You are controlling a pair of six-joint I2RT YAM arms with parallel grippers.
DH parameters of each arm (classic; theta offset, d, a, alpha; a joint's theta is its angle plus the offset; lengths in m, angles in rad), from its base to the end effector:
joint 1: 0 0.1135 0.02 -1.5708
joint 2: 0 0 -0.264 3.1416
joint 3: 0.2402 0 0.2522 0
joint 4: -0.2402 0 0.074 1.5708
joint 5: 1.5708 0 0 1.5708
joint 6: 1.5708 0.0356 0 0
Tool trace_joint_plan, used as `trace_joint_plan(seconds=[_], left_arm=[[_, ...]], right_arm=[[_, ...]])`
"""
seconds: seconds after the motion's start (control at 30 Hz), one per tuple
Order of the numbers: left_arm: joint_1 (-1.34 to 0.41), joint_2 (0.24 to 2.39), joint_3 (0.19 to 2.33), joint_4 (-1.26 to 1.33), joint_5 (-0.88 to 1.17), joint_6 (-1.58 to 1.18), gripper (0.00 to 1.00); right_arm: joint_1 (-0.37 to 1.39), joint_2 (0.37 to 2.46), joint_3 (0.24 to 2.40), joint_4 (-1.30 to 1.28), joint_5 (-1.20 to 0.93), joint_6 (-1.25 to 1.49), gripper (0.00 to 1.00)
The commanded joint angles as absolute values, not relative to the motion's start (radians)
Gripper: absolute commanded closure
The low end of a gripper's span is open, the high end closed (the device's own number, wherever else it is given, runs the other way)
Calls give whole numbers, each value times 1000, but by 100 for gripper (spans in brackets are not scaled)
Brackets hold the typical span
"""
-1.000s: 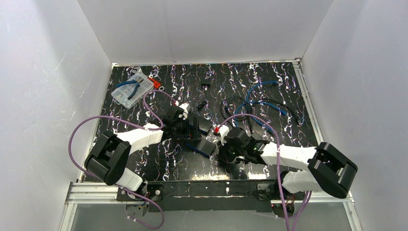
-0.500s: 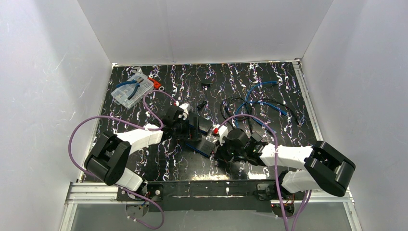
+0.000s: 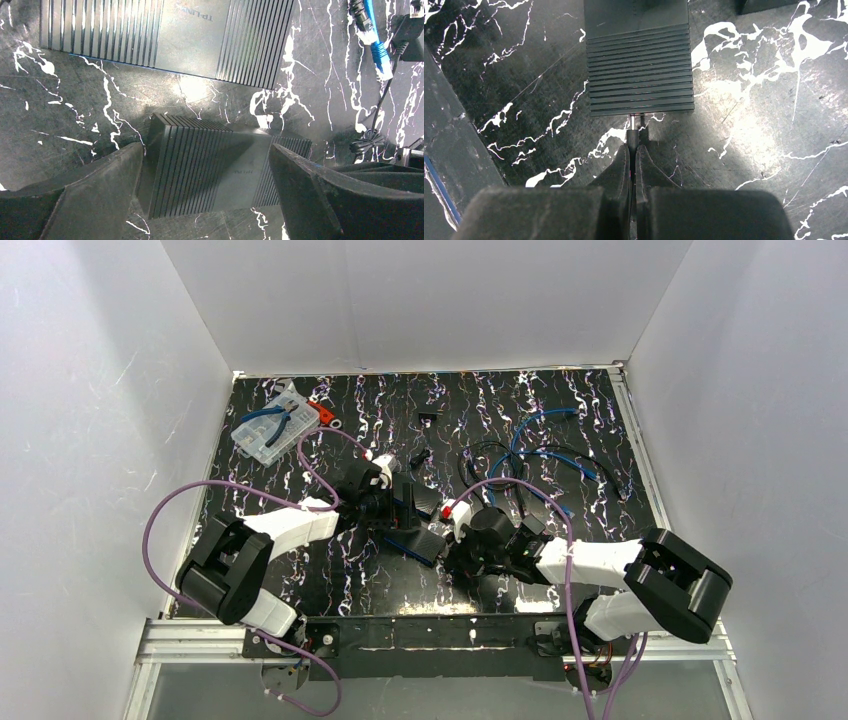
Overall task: Insert the plug into the switch port
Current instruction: Insert the power into the switch port.
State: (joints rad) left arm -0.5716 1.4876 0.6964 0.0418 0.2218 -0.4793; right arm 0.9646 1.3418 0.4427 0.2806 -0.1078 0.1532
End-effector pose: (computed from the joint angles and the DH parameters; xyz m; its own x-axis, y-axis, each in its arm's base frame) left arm 0.2418 -0.1648 0.1705 -0.8142 -0.0112 -0.5805 0.3243 0.8206 -0.4706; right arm 0.1385 0.2065 0.1528 -0.4588 -0.3955 -0.7957 -0.8064 0.5613 0.1860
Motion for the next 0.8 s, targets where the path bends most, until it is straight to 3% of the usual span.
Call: trace_joint_plan(seconds=[0.0,0.77], left_arm=[[-574,1506,666,23,240,-472,2],[-575,1506,612,50,269,-477,2]], right_arm=[[973,1346,441,363,-113,139,99],[981,1383,451,426,-95,124,99]])
